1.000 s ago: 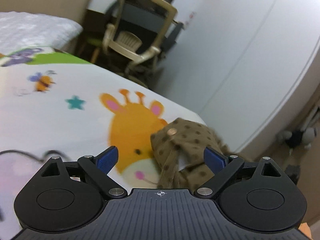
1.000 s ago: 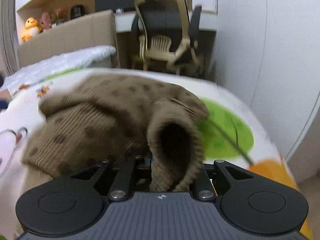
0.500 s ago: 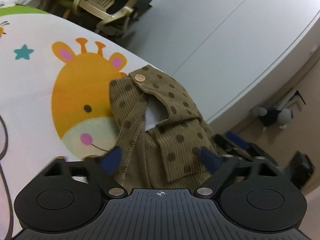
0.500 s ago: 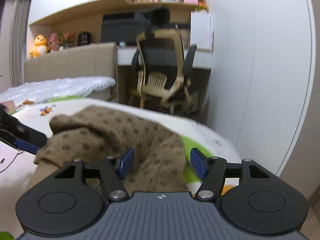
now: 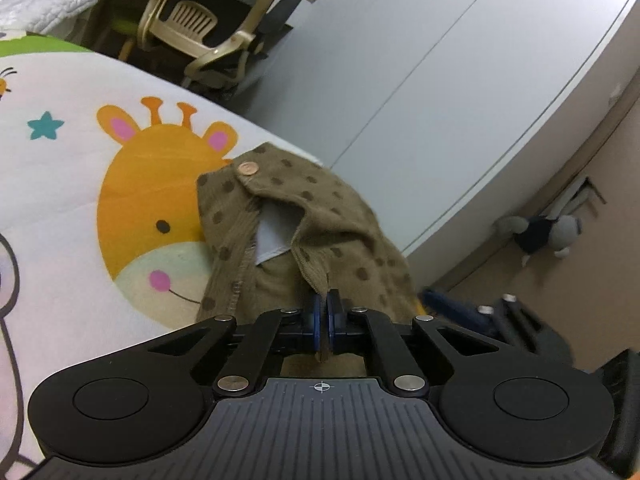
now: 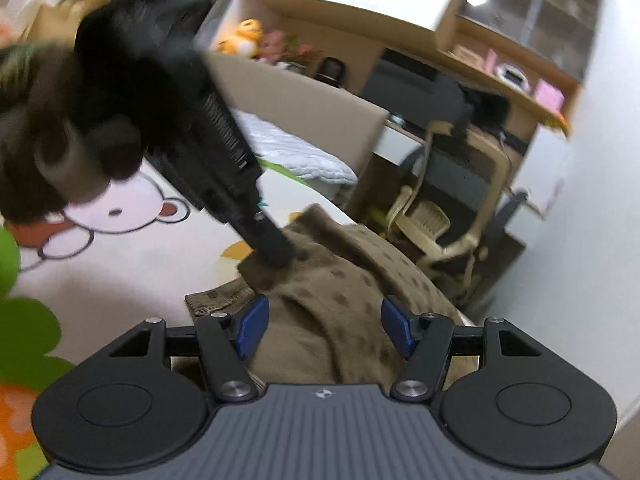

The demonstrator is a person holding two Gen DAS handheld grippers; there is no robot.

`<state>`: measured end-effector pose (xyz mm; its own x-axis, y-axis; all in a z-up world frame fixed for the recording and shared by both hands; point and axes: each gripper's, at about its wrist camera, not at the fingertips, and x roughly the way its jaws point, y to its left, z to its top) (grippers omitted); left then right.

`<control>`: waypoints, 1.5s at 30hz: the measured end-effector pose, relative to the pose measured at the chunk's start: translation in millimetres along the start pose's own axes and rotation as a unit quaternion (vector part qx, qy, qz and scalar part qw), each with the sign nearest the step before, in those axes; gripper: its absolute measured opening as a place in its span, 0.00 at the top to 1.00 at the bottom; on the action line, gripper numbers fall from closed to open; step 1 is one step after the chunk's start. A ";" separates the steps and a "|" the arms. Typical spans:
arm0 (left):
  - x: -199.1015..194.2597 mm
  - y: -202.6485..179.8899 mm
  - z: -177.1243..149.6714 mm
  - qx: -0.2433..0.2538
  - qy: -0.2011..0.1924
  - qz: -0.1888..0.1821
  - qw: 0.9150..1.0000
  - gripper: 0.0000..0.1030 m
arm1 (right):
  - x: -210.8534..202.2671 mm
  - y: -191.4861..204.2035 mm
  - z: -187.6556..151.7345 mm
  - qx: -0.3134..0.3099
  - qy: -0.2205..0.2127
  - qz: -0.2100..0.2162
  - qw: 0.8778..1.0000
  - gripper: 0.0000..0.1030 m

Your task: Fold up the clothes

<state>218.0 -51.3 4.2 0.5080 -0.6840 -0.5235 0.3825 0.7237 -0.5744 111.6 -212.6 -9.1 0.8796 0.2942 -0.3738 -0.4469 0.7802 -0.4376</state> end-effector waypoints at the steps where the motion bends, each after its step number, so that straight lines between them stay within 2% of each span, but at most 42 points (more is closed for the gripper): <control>1: -3.7 -1.6 -0.7 0.000 0.001 -0.010 1.000 0.96 | 5.4 5.3 5.0 -0.010 0.000 -0.001 1.000 0.39; 3: -8.7 -6.4 -3.8 0.006 0.005 -0.024 1.000 0.96 | 18.5 17.8 11.8 -0.031 0.005 0.004 0.999 0.39; 4: -10.7 -9.1 -5.5 0.010 0.008 -0.030 0.999 0.96 | 24.9 24.8 14.0 -0.044 0.008 0.007 0.999 0.46; 5: -12.1 -11.0 -7.2 0.013 0.010 -0.034 0.999 0.96 | 28.4 28.3 15.1 -0.050 0.010 0.006 0.999 0.67; 8: -19.2 -8.1 -10.2 0.018 0.012 -0.050 0.998 0.92 | 26.3 22.5 14.9 -0.027 0.015 0.003 1.000 0.88; 9: -22.6 -5.4 -11.0 0.018 0.009 -0.055 0.998 0.82 | 23.3 19.9 15.0 -0.018 0.015 0.001 1.000 0.88; 10: -26.5 -1.8 -11.3 0.022 0.003 -0.050 0.999 0.65 | 15.6 16.3 15.1 -0.005 0.012 0.000 1.000 0.97; 12: -29.6 7.1 -11.9 0.035 -0.013 -0.018 0.999 0.48 | 2.7 11.5 14.0 0.008 0.014 0.003 1.000 0.97; 14: -22.6 15.3 -12.7 0.062 -0.017 0.020 0.998 0.40 | -1.2 8.9 10.0 0.010 0.026 0.008 1.000 0.97; 15: -15.9 19.5 -13.1 0.081 -0.016 0.038 0.996 0.32 | 0.5 8.5 7.1 0.010 0.032 0.007 0.999 0.97; 16: -7.4 22.5 -13.7 0.093 -0.011 0.050 0.994 0.31 | 3.2 8.1 4.0 0.012 0.039 0.007 0.999 0.97; 18: 9.7 28.5 -14.9 0.117 0.000 0.073 0.990 0.30 | 5.9 4.7 0.6 0.025 0.042 0.010 0.999 0.97; 21: 28.0 34.7 -15.1 0.114 0.015 0.055 0.992 0.29 | 7.3 -2.7 -0.8 0.046 0.039 0.018 0.998 0.97; 23: 35.3 37.4 -16.1 0.110 0.020 0.053 0.992 0.32 | 7.9 -9.4 0.3 0.063 0.037 0.021 0.997 0.97; 24: 35.7 37.3 -16.9 0.110 0.021 0.052 0.992 0.49 | 8.2 -13.1 0.7 0.072 0.035 0.021 0.997 0.97; 25: 35.9 37.0 -17.9 0.111 0.022 0.052 0.992 0.78 | 8.5 -16.8 1.2 0.081 0.033 0.021 0.996 0.97; 26: 31.3 32.9 -20.0 0.120 0.020 0.060 0.991 0.90 | 8.5 -19.9 1.8 0.088 0.031 0.021 0.995 0.97; 28: 17.5 20.5 -25.4 0.145 0.004 0.074 0.987 0.97 | 7.1 -22.1 4.7 0.088 0.023 0.019 0.996 0.97; 31: -10.5 -7.1 -34.7 0.192 -0.027 0.054 0.980 0.97 | 2.8 -20.4 9.7 0.078 0.011 0.024 0.997 0.97; 33: -19.5 -22.5 -39.8 0.216 -0.025 0.025 0.976 0.97 | 0.8 -16.1 11.8 0.069 0.009 0.033 0.997 0.97; 35: -16.3 -30.7 -45.7 0.216 -0.008 0.000 0.976 0.97 | 1.0 -10.0 10.5 0.060 0.013 0.040 0.997 0.96; 37: -3.4 -32.3 -55.1 0.206 0.028 -0.028 0.978 0.97 | 2.6 -4.2 6.7 0.053 0.024 0.049 0.997 0.96; 39: 9.3 -34.2 -69.5 0.211 0.070 -0.048 0.974 0.96 | 4.9 0.4 1.2 0.045 0.040 0.064 0.996 0.96; 42: 10.7 -32.7 -79.0 0.218 0.098 -0.058 0.969 0.83 | -0.4 7.1 -5.8 0.028 0.046 0.087 0.995 0.94; 44: -0.4 -26.1 -70.6 0.209 0.093 -0.063 0.971 0.70 | -9.6 4.9 -6.6 0.025 0.035 0.099 0.994 0.86; 45: -7.1 -22.6 -64.1 0.203 0.087 -0.064 0.973 0.58 | -14.9 0.9 -5.9 0.028 0.027 0.106 0.994 0.82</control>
<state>156.2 -68.7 -19.4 0.3120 -0.7501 -0.5831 0.7256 0.5843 -0.3634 97.1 -219.5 -8.8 0.7560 0.4261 -0.4969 -0.6103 0.7334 -0.2996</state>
